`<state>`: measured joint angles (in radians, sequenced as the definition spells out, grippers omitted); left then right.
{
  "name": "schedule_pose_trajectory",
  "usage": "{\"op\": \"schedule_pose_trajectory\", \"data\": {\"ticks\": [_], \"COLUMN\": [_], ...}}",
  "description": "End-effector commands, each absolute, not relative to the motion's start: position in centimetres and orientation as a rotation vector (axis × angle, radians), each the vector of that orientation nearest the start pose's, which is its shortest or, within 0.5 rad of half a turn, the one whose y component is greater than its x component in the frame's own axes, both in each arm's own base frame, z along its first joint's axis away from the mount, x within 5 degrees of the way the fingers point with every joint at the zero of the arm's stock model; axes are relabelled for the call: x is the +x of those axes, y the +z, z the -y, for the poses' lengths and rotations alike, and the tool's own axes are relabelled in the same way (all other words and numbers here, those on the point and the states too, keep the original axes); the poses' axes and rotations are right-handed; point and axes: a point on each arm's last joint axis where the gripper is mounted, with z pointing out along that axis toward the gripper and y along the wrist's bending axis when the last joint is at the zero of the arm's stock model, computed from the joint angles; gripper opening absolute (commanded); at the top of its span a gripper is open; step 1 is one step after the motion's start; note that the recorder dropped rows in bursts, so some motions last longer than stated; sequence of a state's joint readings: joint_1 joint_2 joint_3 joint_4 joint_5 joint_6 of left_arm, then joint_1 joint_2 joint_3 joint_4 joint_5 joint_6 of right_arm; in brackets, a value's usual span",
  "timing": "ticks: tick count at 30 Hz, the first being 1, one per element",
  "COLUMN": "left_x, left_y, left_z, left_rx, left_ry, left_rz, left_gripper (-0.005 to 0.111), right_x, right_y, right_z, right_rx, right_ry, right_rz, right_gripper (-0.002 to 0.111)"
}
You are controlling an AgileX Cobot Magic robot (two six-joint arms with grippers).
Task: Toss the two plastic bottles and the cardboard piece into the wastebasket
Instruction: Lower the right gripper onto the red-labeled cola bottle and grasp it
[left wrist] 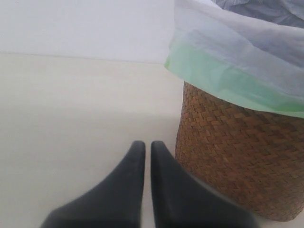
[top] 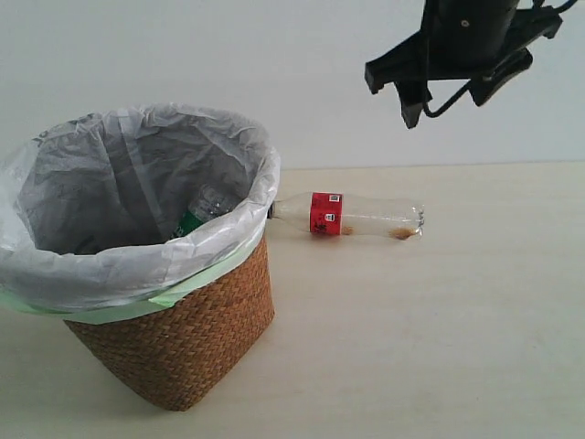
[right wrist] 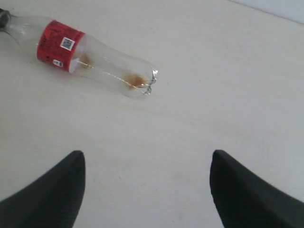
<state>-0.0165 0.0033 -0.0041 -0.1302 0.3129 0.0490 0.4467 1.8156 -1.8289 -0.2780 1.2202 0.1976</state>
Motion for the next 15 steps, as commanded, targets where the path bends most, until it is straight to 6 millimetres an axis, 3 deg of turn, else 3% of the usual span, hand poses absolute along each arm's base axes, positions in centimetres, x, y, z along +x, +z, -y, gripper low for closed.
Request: {"op": "schedule_pose_trajectory", "data": {"ticks": [1, 6, 15], "left_x": [5.4, 5.4, 5.4], "left_y": [18.5, 18.5, 18.5], "left_z": [0.4, 0.4, 0.4], "left_rx": [-0.027, -0.027, -0.027], "left_ry": [-0.101, -0.101, -0.101], "left_rz": [-1.792, -1.792, -1.792], "left_gripper": [0.004, 0.004, 0.004], "right_x": [38.0, 40.7, 45.8], "right_y": [33.9, 31.2, 27.9], "right_z": [-12.5, -11.8, -13.6], "right_rx": [-0.430, -0.583, -0.821], "right_ry": [-0.094, 0.114, 0.076], "right_rz": [-2.672, -2.650, -2.618], "right_gripper": [0.063, 0.058, 0.058]}}
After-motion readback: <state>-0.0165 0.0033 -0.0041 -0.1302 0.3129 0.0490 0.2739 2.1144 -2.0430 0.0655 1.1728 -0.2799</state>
